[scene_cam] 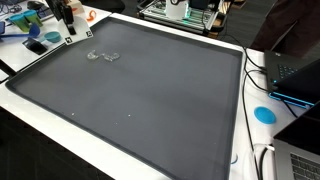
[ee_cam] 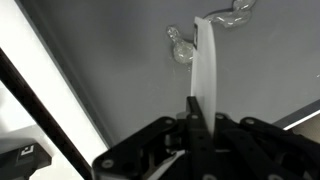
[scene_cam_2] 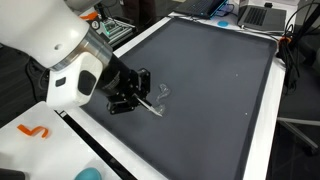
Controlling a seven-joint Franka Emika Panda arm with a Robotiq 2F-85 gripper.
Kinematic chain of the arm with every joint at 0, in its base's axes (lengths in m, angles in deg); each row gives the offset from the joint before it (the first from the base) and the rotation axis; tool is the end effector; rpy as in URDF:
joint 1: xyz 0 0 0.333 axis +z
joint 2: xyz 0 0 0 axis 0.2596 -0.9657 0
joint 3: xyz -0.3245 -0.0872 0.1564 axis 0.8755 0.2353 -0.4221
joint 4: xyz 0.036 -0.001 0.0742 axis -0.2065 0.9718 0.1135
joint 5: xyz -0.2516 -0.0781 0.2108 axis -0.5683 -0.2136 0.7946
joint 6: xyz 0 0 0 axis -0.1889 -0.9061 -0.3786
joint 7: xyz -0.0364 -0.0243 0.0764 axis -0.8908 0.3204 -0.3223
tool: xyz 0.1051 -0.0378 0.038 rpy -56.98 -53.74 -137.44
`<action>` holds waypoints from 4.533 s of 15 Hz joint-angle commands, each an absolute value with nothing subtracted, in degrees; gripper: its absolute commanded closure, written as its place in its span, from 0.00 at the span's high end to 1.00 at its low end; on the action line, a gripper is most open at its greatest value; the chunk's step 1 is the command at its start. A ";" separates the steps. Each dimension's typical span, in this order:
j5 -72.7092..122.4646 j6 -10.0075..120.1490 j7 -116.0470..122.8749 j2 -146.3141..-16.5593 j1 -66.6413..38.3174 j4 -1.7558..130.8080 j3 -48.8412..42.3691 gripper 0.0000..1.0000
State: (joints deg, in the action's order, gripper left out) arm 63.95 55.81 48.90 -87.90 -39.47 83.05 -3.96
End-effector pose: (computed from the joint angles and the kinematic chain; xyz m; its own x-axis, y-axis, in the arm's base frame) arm 0.5444 -0.2680 0.3623 0.9443 -0.2460 0.2187 -0.1595 -0.9232 -0.3497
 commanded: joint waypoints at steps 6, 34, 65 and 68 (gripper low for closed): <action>62.00 55.77 48.70 -82.96 -37.32 88.93 -2.98 0.01; 29.50 47.15 11.43 -67.69 -22.58 91.61 -2.33 0.01; 34.07 43.71 5.94 -83.10 -23.51 75.11 -0.55 0.01; 35.01 47.74 7.11 -85.90 -24.39 76.65 -0.81 0.01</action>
